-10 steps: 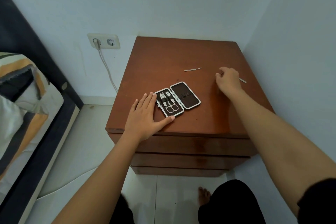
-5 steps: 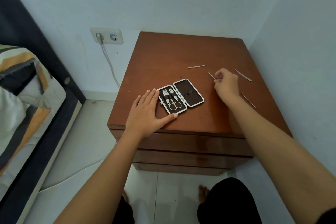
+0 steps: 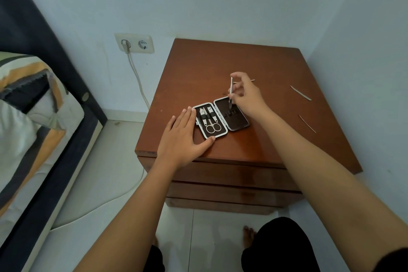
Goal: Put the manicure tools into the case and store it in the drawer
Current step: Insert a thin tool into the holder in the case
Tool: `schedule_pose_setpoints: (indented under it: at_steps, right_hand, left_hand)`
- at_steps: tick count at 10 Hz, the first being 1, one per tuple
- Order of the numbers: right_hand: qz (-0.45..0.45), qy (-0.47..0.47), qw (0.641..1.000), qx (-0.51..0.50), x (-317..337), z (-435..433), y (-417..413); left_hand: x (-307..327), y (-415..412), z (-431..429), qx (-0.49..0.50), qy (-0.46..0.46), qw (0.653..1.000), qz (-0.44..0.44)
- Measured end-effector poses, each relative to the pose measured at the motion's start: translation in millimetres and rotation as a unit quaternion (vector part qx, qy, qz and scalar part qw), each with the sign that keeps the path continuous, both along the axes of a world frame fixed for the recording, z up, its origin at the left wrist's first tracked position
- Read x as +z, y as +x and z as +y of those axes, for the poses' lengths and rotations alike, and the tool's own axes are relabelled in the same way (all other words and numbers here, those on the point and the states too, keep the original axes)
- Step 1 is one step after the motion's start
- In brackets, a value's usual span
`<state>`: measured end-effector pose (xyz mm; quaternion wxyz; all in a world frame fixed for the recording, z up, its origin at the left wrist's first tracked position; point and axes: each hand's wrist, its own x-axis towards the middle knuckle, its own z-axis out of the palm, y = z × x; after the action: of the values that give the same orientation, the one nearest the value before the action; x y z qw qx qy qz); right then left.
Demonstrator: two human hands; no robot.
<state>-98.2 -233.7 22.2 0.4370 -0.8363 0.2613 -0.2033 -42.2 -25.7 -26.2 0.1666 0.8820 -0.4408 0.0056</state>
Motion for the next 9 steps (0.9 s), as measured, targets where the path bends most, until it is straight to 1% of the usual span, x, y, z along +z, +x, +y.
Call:
schedule_pose_setpoints:
  at_steps: [1, 3, 4, 5, 7, 9]
  right_hand:
    - [0.007, 0.02, 0.999, 0.042, -3.2, -5.0, 0.8]
    - [0.081, 0.053, 0.989, 0.112, 3.9, -14.5, -1.7]
    - [0.116, 0.014, 0.984, 0.131, 5.6, -12.3, -1.8]
    - [0.139, -0.013, 0.98, 0.142, 6.2, -10.2, -3.8]
    - [0.139, -0.012, 0.982, 0.128, 9.4, -10.2, -5.3]
    - [0.173, -0.024, 0.975, 0.136, 14.2, -9.9, 2.5]
  left_hand:
    - [-0.7, 1.3, -0.6, -0.005, 0.007, 1.0, 0.0]
    - [-1.1, 1.2, -0.4, -0.004, 0.011, 1.0, -0.006]
    - [-1.0, 1.5, -0.1, -0.003, 0.011, 1.0, -0.007]
    - [-0.8, 1.6, 0.0, -0.004, 0.012, 1.0, -0.004]
    - [0.3, 1.1, -0.4, -0.003, 0.012, 1.0, -0.003]
    - [0.6, 0.9, -0.6, -0.002, 0.009, 1.0, -0.002]
